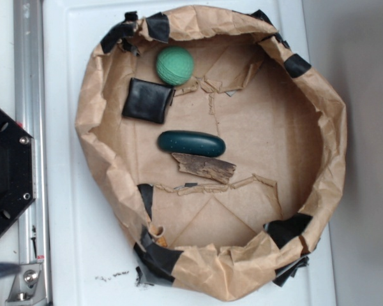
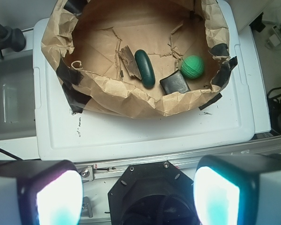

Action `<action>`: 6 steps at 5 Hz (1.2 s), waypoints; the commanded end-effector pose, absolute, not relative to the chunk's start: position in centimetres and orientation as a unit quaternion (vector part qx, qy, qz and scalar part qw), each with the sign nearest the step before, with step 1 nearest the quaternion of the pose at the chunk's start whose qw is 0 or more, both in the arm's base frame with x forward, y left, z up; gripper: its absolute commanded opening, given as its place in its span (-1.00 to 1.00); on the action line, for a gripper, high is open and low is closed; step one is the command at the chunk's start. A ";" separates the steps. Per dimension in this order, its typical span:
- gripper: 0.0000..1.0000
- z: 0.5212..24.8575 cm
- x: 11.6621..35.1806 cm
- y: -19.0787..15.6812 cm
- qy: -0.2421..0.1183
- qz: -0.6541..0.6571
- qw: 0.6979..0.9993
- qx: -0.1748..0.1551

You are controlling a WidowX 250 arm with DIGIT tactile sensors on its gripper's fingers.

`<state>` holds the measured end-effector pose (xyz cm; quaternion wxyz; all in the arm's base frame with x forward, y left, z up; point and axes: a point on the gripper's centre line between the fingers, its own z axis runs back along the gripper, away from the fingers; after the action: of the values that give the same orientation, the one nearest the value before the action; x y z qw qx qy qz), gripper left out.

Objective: Grab the green ball.

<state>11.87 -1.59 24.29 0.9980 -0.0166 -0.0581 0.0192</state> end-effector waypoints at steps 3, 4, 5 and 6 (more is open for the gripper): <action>1.00 21.5 21.0 0.5 -0.068 -0.076 0.995 -0.001; 1.00 18.0 23.8 0.6 -0.074 -0.131 0.989 0.012; 1.00 13.6 24.6 1.8 -0.042 -0.208 0.977 -0.003; 1.00 10.2 25.7 3.5 -0.026 -0.283 0.959 0.011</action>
<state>25.42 3.35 9.35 0.9579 0.0016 -0.0085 -0.2871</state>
